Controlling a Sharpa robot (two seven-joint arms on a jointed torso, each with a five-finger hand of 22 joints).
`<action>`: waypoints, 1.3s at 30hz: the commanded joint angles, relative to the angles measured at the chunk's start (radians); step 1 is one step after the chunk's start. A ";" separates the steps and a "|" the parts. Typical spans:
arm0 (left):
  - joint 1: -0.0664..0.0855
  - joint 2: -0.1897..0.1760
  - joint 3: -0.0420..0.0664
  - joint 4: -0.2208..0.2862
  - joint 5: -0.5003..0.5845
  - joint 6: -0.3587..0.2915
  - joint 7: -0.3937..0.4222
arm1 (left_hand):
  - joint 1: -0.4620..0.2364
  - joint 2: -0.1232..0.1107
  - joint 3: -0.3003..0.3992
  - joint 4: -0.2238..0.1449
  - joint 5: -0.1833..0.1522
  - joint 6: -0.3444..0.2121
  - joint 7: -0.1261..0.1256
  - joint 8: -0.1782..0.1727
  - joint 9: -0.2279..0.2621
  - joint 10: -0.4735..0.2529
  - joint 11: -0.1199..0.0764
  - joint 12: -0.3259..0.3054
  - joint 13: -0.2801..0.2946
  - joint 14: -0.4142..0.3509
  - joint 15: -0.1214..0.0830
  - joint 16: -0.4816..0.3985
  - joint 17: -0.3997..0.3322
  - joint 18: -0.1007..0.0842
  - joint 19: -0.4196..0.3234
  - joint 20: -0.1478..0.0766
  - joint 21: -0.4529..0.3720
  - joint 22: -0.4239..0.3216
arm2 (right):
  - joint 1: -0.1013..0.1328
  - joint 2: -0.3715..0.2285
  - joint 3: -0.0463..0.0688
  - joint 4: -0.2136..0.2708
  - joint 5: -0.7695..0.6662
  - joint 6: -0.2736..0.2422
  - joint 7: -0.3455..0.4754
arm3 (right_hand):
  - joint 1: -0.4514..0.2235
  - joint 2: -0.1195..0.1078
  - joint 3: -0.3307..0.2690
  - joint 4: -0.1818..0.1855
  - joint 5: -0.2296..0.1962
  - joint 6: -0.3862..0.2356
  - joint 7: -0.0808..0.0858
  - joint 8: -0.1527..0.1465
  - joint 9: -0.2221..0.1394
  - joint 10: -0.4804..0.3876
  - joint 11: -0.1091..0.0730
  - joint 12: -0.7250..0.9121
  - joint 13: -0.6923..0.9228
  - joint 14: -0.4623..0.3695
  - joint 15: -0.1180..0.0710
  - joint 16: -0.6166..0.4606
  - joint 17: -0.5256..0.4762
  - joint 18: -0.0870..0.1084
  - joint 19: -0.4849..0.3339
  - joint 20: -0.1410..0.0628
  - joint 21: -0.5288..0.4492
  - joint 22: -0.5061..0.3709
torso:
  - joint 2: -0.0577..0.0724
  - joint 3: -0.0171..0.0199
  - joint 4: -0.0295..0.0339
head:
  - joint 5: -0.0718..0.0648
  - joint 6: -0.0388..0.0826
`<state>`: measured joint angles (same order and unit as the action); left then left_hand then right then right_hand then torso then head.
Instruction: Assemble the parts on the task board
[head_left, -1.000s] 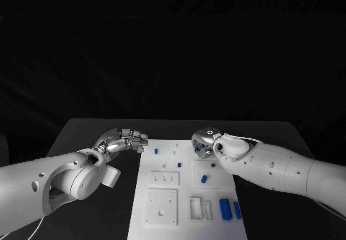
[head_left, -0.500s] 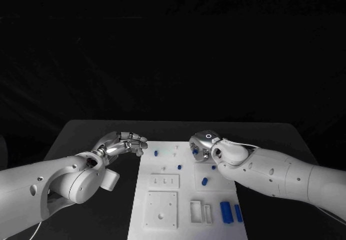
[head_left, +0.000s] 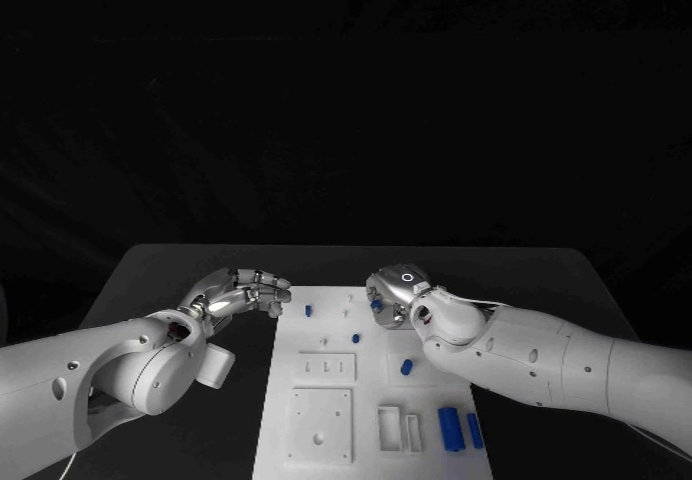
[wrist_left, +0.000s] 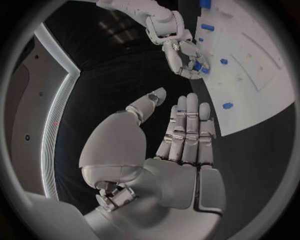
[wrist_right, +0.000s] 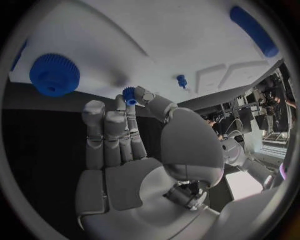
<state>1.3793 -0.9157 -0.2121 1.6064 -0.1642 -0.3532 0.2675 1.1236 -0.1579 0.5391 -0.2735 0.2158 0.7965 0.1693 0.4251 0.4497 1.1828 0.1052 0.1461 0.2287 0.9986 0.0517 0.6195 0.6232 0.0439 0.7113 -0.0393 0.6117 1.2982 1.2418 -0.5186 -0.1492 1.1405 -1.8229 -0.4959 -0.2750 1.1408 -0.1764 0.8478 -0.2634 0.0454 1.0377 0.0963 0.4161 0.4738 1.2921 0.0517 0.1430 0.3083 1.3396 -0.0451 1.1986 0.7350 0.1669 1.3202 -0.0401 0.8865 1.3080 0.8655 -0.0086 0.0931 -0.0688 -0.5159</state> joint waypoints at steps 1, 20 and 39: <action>0.002 0.003 0.001 0.000 0.007 0.004 0.006 | -0.004 -0.003 0.003 0.002 -0.005 0.000 0.002 -0.003 0.001 0.002 0.003 -0.005 0.001 0.005 0.000 -0.002 -0.002 -0.013 0.002 -0.008 0.002 -0.002 | 0.001 0.009 0.000 0.005 -0.044 -0.053 -0.053 | 0.005 -0.010 0.009 0.000 0.004 0.007 0.001 -0.001 0.003 0.040 -0.023 -0.001 0.043 -0.029 -0.038 0.004 -0.001 0.095 0.016 -0.026 0.007 0.019 | 0.001 -0.0005 0.0036 | -0.002 0.001; 0.002 0.016 0.001 -0.006 0.008 0.005 0.007 | -0.003 -0.002 0.004 0.001 -0.007 0.001 0.002 -0.003 0.001 0.003 0.003 -0.005 0.002 0.006 0.000 -0.002 -0.001 -0.013 0.003 -0.008 0.003 -0.002 | 0.008 0.076 0.001 -0.031 -0.052 -0.053 -0.062 | 0.007 -0.018 0.018 0.006 0.004 0.009 0.000 -0.003 0.007 0.039 -0.023 -0.004 0.051 -0.030 -0.038 0.005 -0.004 0.095 0.016 -0.027 0.009 0.019 | 0.005 -0.0011 0.0047 | 0.003 0.010; 0.004 0.034 0.001 -0.019 0.008 0.003 0.005 | -0.007 -0.004 0.001 0.003 -0.028 0.001 0.002 -0.003 0.002 0.004 0.003 -0.009 0.005 0.007 0.000 -0.002 -0.001 -0.013 0.004 -0.008 0.004 -0.004 | 0.014 0.127 0.001 -0.104 -0.045 -0.049 -0.050 | 0.007 -0.021 0.023 0.010 0.004 0.007 0.001 -0.007 0.008 0.035 -0.022 -0.008 0.056 -0.032 -0.037 0.004 -0.008 0.095 0.012 -0.026 0.009 0.018 | 0.009 -0.0073 0.0132 | 0.009 0.011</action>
<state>1.3814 -0.8845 -0.2119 1.5862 -0.1598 -0.3536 0.2672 1.1236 -0.1579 0.5391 -0.2735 0.1925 0.7965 0.1693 0.4251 0.4506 1.1828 0.1052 0.1393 0.2328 0.9986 0.0518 0.6195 0.6232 0.0384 0.7150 -0.0430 0.6117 1.2958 1.2560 -0.3934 -0.1480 1.0363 -1.8569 -0.5434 -0.3274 1.1413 -0.1940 0.8641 -0.2524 0.0463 1.0370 0.0965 0.4141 0.4812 1.2921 0.0517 0.1312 0.3084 1.3407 -0.0462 1.1985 0.7283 0.1606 1.3188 -0.0453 0.8905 1.3076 0.8725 -0.0141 0.1042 -0.0599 -0.5046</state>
